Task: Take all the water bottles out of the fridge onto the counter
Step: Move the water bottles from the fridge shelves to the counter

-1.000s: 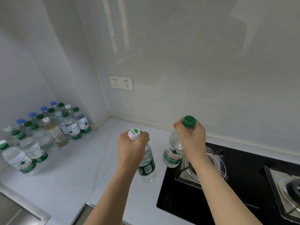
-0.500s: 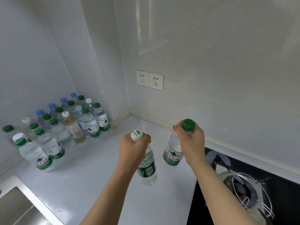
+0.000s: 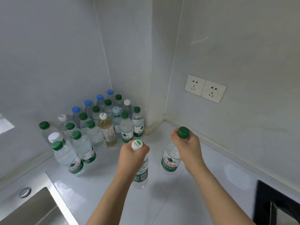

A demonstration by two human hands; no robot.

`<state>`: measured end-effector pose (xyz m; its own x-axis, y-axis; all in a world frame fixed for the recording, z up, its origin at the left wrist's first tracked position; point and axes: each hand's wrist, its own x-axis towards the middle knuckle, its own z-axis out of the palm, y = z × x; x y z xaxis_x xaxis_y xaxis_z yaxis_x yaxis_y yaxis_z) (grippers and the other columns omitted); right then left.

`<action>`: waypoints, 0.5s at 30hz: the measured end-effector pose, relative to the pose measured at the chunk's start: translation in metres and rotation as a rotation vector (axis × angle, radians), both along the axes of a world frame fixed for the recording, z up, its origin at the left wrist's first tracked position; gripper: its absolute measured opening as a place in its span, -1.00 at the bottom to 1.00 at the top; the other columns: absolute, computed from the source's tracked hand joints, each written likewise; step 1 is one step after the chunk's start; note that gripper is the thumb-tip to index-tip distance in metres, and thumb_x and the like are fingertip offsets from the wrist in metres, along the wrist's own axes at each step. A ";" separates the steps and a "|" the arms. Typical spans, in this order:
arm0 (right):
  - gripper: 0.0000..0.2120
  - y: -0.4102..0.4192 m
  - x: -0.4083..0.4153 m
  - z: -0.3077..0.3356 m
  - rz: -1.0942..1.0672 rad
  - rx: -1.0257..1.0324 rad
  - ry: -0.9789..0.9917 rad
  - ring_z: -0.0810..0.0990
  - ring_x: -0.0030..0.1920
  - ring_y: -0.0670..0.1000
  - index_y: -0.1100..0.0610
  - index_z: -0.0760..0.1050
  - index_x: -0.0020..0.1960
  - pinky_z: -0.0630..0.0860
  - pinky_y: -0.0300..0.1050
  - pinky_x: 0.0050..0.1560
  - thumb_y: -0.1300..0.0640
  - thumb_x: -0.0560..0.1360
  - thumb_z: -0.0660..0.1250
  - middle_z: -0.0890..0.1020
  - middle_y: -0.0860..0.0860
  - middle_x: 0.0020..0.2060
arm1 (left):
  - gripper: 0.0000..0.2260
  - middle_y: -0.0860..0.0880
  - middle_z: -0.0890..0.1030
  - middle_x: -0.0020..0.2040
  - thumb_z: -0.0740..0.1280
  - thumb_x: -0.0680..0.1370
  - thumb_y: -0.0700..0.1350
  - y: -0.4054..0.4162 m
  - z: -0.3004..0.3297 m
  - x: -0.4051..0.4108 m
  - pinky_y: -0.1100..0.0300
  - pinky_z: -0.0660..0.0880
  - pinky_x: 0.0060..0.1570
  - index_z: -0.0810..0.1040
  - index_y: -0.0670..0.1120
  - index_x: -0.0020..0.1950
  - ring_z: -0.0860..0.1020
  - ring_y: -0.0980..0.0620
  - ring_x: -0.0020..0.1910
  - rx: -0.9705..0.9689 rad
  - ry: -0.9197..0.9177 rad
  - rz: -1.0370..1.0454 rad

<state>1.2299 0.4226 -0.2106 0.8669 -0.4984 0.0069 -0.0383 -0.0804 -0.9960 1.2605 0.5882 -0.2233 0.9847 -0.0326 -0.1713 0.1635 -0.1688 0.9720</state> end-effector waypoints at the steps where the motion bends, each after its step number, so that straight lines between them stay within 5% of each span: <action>1: -0.89 0.008 0.010 -0.004 0.030 -0.004 0.023 0.47 -0.29 -0.06 0.15 0.56 -0.21 0.43 -0.15 -0.16 0.17 0.48 0.41 0.53 -0.04 -0.35 | -0.77 0.02 0.36 -0.46 0.37 0.42 -0.28 0.009 -0.004 0.008 0.17 0.28 -0.32 0.37 -0.16 -0.37 0.28 0.08 -0.42 0.003 0.007 0.031; 5: -0.88 0.041 0.049 -0.022 0.091 -0.011 0.086 0.56 -0.28 -0.21 -0.02 0.61 -0.22 0.47 -0.30 -0.15 0.15 0.47 0.43 0.63 -0.19 -0.35 | -0.77 0.07 0.37 -0.50 0.39 0.44 -0.24 0.039 -0.022 0.035 0.20 0.30 -0.37 0.39 -0.08 -0.34 0.30 0.11 -0.46 0.008 0.036 0.128; 9: -0.95 0.074 0.088 -0.037 0.202 -0.087 0.130 0.58 -0.23 -0.26 0.00 0.63 -0.15 0.45 -0.44 -0.18 0.14 0.46 0.43 0.68 -0.13 -0.25 | -0.86 0.07 0.43 -0.49 0.39 0.43 -0.22 0.065 -0.038 0.062 0.19 0.37 -0.35 0.49 -0.14 -0.31 0.36 0.08 -0.43 0.035 0.057 0.192; 15: -0.73 0.112 0.134 -0.052 0.377 -0.450 0.231 0.51 -0.31 -0.07 0.03 0.43 -0.33 0.45 -0.16 -0.24 -0.03 0.46 0.40 0.55 -0.04 -0.39 | -0.80 -0.03 0.36 -0.43 0.37 0.42 -0.25 0.097 -0.062 0.091 0.10 0.30 -0.35 0.38 -0.31 -0.27 0.30 0.05 -0.40 0.056 0.020 0.210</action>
<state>1.3640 0.5349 -0.2622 0.9866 -0.1501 -0.0635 -0.1355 -0.5392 -0.8312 1.3512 0.6851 -0.2852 0.9653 0.1830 -0.1863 0.2196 -0.1830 0.9583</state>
